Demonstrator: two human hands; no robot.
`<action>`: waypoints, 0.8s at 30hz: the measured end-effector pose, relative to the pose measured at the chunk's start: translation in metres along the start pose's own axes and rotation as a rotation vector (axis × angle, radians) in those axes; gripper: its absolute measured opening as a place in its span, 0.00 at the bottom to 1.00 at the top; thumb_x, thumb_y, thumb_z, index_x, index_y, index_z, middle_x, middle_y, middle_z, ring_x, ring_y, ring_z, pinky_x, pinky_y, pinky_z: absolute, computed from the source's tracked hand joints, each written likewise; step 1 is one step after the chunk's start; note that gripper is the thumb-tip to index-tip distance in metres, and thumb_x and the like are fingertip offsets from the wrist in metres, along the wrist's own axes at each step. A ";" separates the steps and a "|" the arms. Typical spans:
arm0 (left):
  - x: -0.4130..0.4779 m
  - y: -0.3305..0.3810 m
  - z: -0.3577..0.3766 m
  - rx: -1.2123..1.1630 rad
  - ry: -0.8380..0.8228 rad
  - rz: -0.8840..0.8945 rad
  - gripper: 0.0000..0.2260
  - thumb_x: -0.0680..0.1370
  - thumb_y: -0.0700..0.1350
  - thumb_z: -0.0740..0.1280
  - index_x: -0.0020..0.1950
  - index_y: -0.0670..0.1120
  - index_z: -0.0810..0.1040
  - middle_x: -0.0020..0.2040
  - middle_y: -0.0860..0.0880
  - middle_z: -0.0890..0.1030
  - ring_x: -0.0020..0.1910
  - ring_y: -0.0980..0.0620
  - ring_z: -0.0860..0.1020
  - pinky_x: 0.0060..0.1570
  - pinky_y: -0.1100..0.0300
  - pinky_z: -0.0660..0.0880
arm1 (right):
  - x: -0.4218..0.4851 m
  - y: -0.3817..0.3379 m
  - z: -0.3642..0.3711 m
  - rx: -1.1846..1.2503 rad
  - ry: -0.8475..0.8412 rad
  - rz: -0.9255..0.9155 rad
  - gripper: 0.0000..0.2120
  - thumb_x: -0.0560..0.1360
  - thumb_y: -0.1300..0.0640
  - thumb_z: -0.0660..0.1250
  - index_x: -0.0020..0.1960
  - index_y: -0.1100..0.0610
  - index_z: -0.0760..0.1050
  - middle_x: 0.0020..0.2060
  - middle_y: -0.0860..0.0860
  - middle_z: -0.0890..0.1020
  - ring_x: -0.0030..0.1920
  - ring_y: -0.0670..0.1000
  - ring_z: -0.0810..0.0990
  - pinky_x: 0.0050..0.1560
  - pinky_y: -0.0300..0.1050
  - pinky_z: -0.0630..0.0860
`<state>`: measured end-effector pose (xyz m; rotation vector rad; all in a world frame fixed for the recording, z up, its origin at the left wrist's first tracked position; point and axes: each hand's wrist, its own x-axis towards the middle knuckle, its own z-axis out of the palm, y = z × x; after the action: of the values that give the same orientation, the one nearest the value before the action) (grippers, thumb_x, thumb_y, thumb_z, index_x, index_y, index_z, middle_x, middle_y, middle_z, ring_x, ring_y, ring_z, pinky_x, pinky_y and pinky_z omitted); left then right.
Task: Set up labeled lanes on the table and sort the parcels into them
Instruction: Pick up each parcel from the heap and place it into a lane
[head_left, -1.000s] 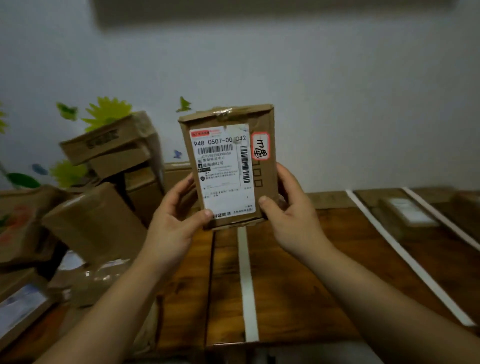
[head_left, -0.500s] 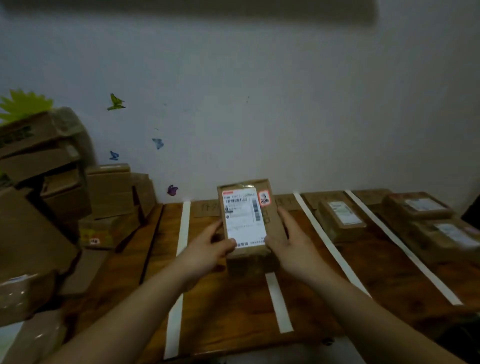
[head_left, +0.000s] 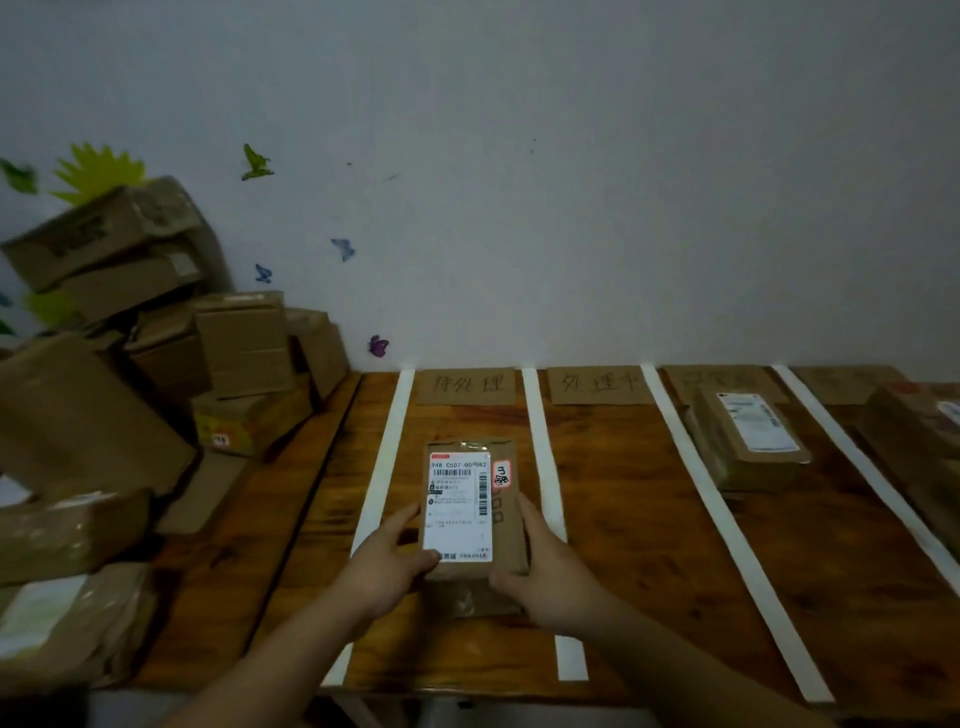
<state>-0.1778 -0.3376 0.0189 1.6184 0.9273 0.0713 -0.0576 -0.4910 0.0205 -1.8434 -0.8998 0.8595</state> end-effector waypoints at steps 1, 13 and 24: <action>0.005 -0.005 -0.006 0.001 0.010 -0.003 0.29 0.77 0.37 0.66 0.74 0.53 0.62 0.58 0.52 0.77 0.51 0.55 0.78 0.47 0.57 0.80 | 0.009 0.000 0.007 0.003 -0.008 -0.002 0.39 0.73 0.51 0.70 0.69 0.31 0.45 0.61 0.32 0.70 0.63 0.38 0.70 0.63 0.37 0.70; 0.097 -0.002 -0.099 0.441 -0.207 0.232 0.36 0.79 0.45 0.64 0.73 0.64 0.42 0.72 0.58 0.66 0.70 0.56 0.67 0.63 0.65 0.66 | 0.134 -0.015 0.063 -0.127 0.088 0.116 0.30 0.76 0.56 0.67 0.70 0.39 0.55 0.67 0.42 0.70 0.70 0.46 0.67 0.63 0.38 0.69; 0.157 0.013 -0.126 0.489 -0.197 0.250 0.33 0.80 0.44 0.61 0.75 0.61 0.43 0.72 0.55 0.68 0.69 0.55 0.68 0.61 0.64 0.70 | 0.195 -0.024 0.062 -0.209 0.111 0.180 0.39 0.77 0.57 0.66 0.77 0.43 0.45 0.74 0.43 0.64 0.74 0.50 0.63 0.69 0.49 0.66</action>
<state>-0.1295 -0.1424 -0.0011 2.1461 0.6122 -0.1521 -0.0176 -0.2925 -0.0186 -2.1575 -0.7872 0.7861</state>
